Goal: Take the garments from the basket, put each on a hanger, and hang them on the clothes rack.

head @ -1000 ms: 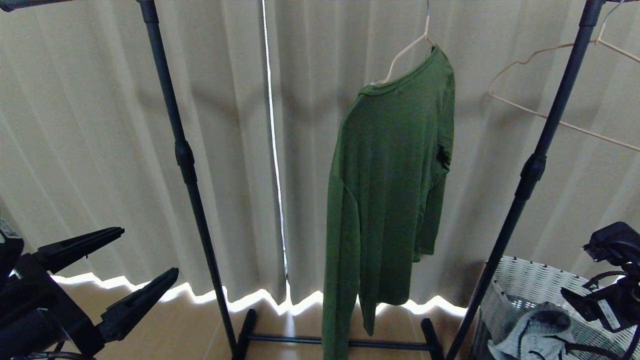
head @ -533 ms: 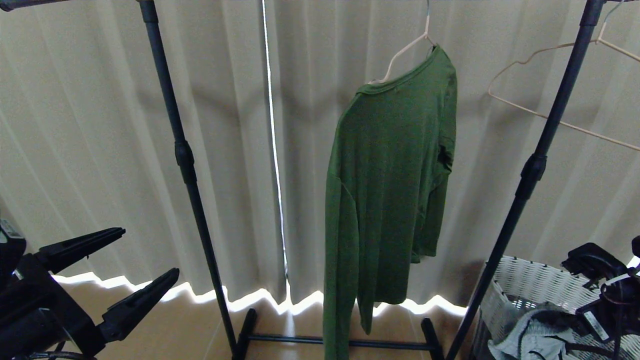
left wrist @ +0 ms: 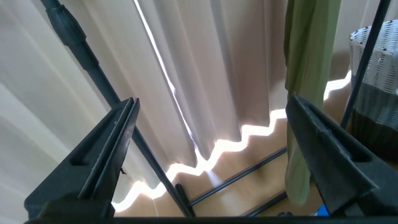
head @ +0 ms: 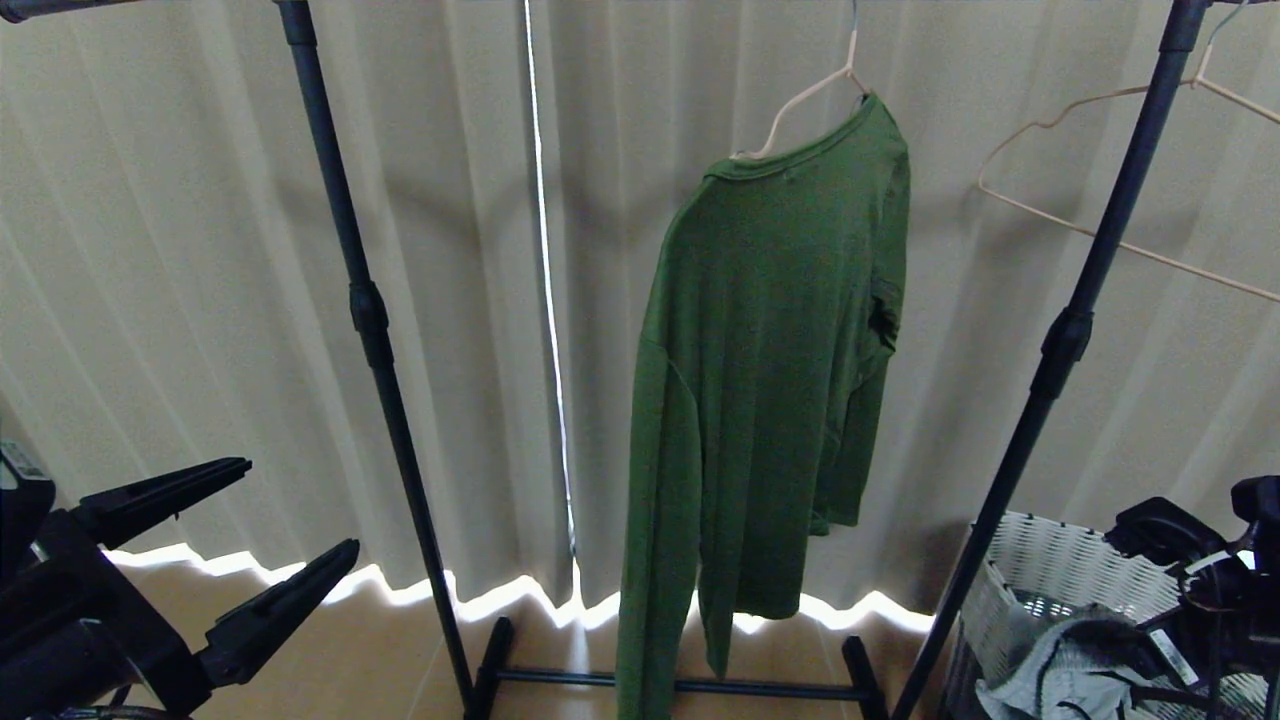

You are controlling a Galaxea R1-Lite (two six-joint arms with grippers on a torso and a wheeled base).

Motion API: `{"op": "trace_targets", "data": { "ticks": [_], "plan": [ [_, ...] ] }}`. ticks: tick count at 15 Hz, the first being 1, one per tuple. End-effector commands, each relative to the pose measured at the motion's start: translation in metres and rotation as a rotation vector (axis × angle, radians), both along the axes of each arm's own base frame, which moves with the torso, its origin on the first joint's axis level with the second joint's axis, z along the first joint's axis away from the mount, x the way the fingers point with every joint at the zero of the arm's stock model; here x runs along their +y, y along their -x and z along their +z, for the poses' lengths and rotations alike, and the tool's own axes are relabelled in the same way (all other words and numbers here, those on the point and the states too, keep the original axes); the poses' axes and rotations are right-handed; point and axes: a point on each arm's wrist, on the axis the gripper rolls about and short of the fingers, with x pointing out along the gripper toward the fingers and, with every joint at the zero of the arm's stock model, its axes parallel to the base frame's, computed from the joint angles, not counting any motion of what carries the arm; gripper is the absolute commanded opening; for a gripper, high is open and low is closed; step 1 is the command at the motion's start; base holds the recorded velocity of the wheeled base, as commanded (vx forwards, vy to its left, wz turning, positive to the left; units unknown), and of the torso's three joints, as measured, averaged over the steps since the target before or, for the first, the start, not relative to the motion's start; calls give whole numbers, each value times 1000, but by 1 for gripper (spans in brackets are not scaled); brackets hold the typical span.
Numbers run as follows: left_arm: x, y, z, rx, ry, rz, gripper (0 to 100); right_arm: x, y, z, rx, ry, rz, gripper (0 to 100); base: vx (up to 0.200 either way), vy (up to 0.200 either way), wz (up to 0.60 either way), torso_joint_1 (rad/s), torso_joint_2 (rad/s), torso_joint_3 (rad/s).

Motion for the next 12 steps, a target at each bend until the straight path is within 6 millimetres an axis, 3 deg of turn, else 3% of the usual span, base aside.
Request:
{"op": "trace_targets", "data": {
  "ticks": [1, 2, 3, 7, 12],
  "plan": [
    [0, 0, 0, 0, 0, -1, 100, -9, -12, -19, 12, 2, -27, 100, 0, 0, 0, 0, 0, 0],
    [0, 0, 0, 0, 0, -1, 100, -12, -14, -22, 4, 4, -36, 100, 0, 0, 0, 0, 0, 0],
    [0, 0, 0, 0, 0, -1, 100, -14, -15, -26, 7, 3, -45, 0, 0, 0, 0, 0, 0, 0],
    [0, 0, -1, 2, -2, -1, 100, -15, -15, -23, -15, 4, -46, 0, 0, 0, 0, 0, 0, 0],
    [0, 1, -3, 9, -9, -5, 100, 10, 1, 11, -160, 7, 65, 0, 0, 0, 0, 0, 0, 0]
  ]
}}
